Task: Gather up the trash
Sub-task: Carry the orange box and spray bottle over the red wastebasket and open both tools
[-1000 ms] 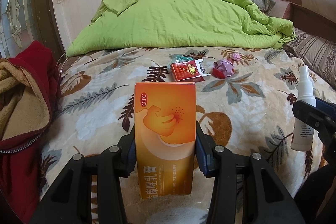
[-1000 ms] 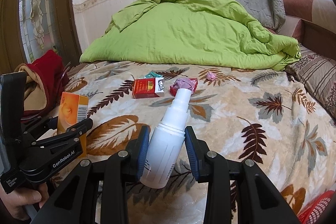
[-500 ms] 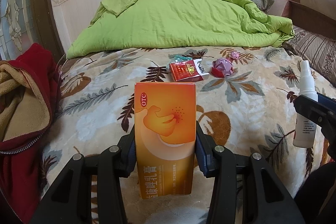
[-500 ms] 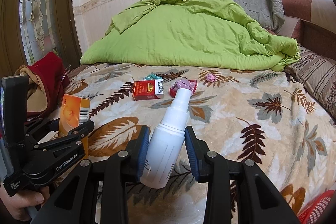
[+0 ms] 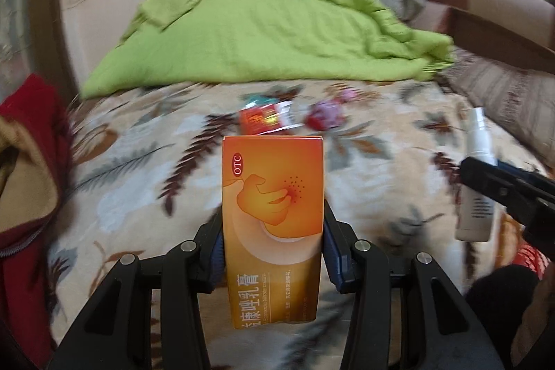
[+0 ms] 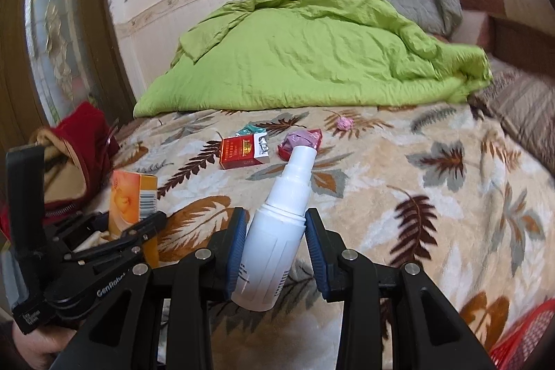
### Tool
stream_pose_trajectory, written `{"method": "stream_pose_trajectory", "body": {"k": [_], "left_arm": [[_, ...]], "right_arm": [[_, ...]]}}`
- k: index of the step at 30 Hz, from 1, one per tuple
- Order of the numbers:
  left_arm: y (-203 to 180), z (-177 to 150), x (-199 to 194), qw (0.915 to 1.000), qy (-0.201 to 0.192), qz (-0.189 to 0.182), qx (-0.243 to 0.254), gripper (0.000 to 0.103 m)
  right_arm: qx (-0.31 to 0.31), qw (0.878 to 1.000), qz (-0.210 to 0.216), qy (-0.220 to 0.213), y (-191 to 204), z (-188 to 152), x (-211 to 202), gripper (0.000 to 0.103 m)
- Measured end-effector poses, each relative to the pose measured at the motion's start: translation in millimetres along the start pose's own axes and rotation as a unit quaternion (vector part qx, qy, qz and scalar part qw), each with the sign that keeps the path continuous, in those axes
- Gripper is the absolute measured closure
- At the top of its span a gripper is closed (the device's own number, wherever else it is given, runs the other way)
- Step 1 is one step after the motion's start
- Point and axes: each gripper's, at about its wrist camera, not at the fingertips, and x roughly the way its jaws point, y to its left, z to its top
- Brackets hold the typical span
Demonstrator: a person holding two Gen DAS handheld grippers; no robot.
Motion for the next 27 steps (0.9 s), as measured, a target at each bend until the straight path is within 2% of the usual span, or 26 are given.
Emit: {"method": "stream_pose_trajectory", "body": {"k": [4, 6, 11, 16, 20, 23, 26, 27], "left_arm": [[-28.7, 5.6, -14.7, 0.9975, -0.005, -0.065, 0.027, 0.058], [-46.6, 8.6, -22.0, 0.993, 0.0, -0.111, 0.038, 0.058], [-103.1, 18.0, -40.8, 0.9778, 0.009, -0.194, 0.08, 0.058], [-175.0, 22.8, -58.8, 0.9505, 0.023, -0.281, 0.131, 0.058], [-231.7, 19.1, -63.1, 0.9293, 0.046, -0.327, 0.166, 0.058], [-273.2, 14.5, -65.2, 0.9105, 0.07, -0.364, 0.184, 0.058], [-306.7, 8.3, -63.4, 0.8971, 0.091, -0.385, 0.197, 0.058], [-315.9, 5.9, -61.0, 0.8952, 0.097, -0.386, 0.2, 0.056]], "right_arm": [[0.038, 0.999, 0.0, 0.001, -23.9, -5.7, -27.8, 0.066], [0.052, 0.999, -0.015, -0.003, -39.7, -10.9, -50.3, 0.066], [0.082, 0.994, -0.068, -0.011, -81.5, -23.0, -107.5, 0.066], [0.127, 0.981, -0.146, -0.003, -141.0, -44.9, -168.6, 0.066], [0.177, 0.964, -0.197, -0.007, -184.9, -66.4, -209.9, 0.066], [0.21, 0.954, -0.214, -0.011, -205.1, -79.3, -227.6, 0.066], [0.229, 0.948, -0.221, -0.012, -218.8, -88.3, -237.8, 0.066], [0.23, 0.947, -0.224, -0.01, -222.6, -91.7, -240.5, 0.065]]}}
